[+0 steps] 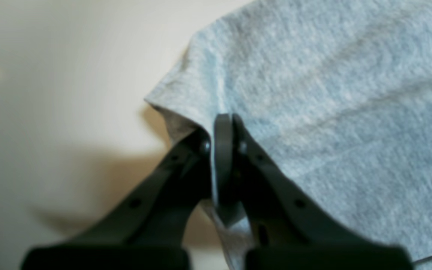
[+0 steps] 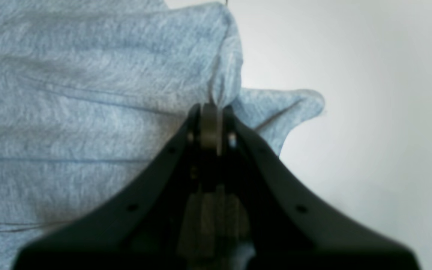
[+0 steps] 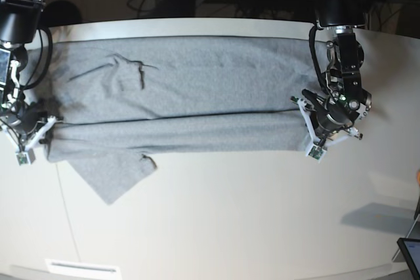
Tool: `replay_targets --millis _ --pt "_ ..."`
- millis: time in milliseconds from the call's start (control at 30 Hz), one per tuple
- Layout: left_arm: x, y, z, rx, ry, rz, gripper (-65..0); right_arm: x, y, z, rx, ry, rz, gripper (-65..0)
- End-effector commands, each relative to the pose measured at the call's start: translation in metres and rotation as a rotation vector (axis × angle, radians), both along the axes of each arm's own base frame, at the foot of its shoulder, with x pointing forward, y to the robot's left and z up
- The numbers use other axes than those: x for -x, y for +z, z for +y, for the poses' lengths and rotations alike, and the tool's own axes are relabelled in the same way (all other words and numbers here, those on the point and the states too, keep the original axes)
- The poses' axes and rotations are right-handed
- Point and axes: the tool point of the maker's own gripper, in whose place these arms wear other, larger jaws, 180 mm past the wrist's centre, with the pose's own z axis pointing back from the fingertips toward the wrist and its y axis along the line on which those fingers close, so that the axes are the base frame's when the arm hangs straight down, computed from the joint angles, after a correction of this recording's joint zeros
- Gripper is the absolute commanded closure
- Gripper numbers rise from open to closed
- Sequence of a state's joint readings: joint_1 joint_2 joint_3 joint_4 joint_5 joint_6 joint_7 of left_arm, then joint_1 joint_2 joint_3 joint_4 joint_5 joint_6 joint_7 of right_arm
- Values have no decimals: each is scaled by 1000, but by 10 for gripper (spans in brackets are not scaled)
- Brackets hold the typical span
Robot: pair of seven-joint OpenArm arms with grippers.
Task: Fold the T-shirt properly
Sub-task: 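Lay the folded hem down and open both grippers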
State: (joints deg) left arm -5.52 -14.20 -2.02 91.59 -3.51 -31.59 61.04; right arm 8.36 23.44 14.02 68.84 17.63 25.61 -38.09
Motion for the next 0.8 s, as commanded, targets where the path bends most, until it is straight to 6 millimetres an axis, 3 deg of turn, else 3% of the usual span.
replay_targets --millis 0,167,200,333,433,767 --pt "-10 14 5 -17 1 -43 0 -10 17 -11 23 -12 -49 -9" --pt "-14 20 12 -58 6 -54 0 -7 16 -11 24 -10 -47 -15" --pt "-13 21 16 -87 9 -54 -25 -7 16 -11 24 -10 -46 -30" --pt "-16 32 23 -145 12 -77 -235 -6 17 -16 24 -24 -50 -149" --pt "-15 38 20 -150 5 -94 -333 -5 26 -34 19 -83 -78 -221" --pt "-28 56 29 -172 40 -116 -341 -2 39 -58 26 -148 -113 -250"
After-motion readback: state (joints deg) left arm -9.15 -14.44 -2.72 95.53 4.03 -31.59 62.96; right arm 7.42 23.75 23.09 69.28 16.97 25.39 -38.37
